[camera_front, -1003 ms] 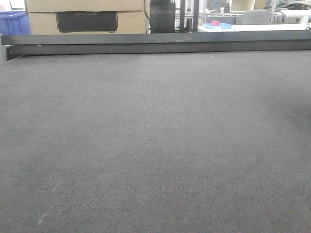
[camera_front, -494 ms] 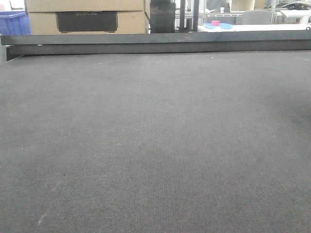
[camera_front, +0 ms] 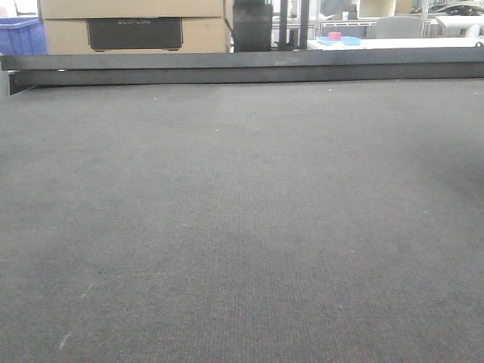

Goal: Place valve from conveyor to right shelf box
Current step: 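Lift both held valves up off the conveyor surface, then drive the base away from the conveyor holding both valves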

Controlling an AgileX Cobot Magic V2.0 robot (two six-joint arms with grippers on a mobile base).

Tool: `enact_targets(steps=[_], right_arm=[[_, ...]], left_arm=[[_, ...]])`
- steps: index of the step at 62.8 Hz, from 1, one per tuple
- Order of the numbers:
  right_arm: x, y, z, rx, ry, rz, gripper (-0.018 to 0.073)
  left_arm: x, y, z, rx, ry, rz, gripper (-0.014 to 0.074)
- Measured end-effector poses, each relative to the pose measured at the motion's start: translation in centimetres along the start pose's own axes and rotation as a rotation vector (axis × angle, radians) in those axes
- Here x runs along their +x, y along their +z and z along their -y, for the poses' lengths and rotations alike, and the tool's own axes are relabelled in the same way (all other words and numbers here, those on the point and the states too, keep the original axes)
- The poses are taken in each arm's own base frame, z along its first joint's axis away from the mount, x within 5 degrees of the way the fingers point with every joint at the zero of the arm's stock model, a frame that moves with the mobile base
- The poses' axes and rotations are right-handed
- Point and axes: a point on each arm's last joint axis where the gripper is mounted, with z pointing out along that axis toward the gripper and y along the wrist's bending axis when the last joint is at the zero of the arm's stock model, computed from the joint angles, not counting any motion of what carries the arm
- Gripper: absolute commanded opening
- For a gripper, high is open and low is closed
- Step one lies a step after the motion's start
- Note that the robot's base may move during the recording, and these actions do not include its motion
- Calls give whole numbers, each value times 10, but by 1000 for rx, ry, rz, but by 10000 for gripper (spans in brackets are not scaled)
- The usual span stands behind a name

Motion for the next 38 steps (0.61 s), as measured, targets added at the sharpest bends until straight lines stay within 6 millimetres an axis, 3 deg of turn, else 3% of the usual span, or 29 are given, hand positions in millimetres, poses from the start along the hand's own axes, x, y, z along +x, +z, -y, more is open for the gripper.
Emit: enact_targets(steps=[38], right_arm=[[0, 0, 0, -1, 2, 2, -154]], left_arm=[[0, 0, 0, -4, 3, 3, -111]])
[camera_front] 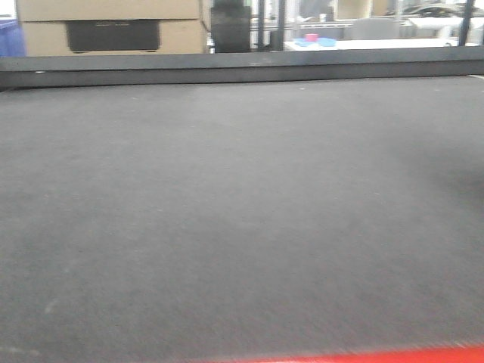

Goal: Place valve from conveyor to right shelf box
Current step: 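Drive the base away from the conveyor holding both valves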

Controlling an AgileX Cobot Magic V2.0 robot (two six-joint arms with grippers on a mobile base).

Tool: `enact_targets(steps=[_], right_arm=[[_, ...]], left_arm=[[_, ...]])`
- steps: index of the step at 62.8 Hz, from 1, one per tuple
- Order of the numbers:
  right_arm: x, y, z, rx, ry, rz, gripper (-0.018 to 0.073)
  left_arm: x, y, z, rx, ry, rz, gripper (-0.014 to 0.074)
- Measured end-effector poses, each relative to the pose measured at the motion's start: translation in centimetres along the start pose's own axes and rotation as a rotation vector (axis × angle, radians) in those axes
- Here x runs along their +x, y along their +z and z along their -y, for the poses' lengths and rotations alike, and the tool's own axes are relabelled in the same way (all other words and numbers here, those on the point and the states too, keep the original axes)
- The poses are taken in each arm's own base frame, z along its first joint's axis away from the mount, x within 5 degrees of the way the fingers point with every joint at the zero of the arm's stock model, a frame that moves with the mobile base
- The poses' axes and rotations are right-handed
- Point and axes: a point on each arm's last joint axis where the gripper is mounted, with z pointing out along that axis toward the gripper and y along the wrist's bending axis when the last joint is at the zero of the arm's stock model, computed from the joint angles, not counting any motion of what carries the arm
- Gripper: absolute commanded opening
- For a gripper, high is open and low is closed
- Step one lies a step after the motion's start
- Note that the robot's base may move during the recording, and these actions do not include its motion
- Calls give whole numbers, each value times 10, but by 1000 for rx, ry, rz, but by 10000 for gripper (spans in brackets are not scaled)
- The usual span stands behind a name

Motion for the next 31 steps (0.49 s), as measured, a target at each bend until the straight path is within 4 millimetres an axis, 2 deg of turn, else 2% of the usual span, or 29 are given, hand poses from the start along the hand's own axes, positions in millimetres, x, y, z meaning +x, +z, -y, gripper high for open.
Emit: enact_targets(steps=[31], right_arm=[[0, 0, 0, 0, 0, 0, -154]], left_arm=[[-1, 0, 0, -2, 0, 10, -111]])
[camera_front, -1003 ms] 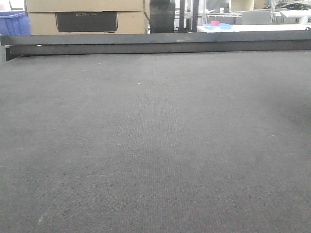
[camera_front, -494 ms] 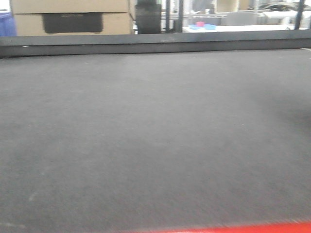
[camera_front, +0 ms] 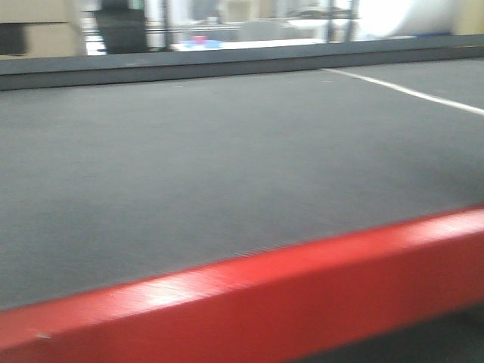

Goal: Place valve from conveyor to right shelf box
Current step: 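Drive the base away from the conveyor holding both valves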

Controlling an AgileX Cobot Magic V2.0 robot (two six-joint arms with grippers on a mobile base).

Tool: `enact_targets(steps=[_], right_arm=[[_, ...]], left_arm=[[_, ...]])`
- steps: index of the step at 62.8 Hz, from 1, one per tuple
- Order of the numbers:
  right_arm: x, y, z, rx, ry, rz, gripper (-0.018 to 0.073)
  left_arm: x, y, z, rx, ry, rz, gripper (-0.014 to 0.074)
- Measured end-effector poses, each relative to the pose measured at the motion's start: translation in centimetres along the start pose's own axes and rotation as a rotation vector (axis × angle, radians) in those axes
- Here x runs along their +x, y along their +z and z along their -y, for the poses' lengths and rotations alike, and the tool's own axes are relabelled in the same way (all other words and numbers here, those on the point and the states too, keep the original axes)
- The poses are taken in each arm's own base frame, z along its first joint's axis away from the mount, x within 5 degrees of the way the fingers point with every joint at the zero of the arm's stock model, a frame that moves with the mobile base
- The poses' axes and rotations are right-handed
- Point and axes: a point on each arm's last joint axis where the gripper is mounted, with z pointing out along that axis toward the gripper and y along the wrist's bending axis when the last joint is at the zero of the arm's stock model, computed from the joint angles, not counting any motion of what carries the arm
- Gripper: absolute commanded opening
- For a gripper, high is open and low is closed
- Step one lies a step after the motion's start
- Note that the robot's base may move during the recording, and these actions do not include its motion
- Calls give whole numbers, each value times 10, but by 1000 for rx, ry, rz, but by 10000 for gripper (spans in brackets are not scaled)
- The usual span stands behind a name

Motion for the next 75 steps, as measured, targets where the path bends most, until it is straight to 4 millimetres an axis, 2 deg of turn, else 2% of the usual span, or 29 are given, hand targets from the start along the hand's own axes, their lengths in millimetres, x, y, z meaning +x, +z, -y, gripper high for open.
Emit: enact_targets(steps=[75], right_arm=[[0, 0, 0, 0, 0, 0, -154]], left_arm=[[-1, 0, 0, -2, 0, 9, -111]])
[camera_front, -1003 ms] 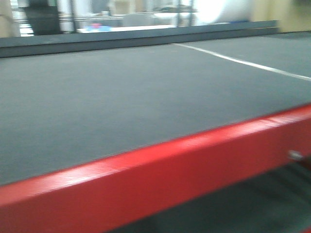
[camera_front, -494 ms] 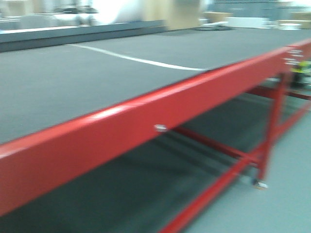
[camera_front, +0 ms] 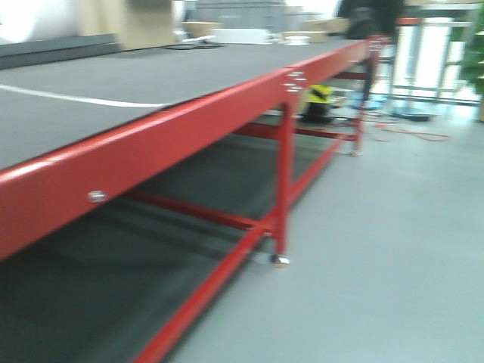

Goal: Place valve from conveyor to right shelf box
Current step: 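Drive the base away from the conveyor holding both valves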

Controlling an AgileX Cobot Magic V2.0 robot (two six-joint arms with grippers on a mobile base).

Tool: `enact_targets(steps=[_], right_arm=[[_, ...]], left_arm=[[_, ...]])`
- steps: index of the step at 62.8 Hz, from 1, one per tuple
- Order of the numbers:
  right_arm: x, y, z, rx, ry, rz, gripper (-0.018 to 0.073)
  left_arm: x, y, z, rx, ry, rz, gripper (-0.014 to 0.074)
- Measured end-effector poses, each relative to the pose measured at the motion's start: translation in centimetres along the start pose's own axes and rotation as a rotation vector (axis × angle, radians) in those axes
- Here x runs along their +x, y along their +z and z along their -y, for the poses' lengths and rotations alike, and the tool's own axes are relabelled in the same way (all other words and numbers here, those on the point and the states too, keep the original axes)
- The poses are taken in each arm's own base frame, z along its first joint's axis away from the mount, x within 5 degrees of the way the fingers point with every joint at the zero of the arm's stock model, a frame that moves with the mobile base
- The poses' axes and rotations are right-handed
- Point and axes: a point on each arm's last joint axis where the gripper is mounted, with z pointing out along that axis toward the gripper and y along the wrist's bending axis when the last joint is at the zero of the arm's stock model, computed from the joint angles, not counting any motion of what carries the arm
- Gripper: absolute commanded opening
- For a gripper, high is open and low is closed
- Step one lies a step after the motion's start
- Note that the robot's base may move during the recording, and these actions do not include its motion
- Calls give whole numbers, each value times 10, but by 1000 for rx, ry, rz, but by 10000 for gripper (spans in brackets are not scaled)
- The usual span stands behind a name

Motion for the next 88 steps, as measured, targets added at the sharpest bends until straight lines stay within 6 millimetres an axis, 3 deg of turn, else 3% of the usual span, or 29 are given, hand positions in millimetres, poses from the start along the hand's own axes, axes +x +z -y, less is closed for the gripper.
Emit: enact_targets(steps=[88], right_arm=[[0, 0, 0, 0, 0, 0, -154]], left_arm=[[0, 0, 0, 0, 0, 0, -111]])
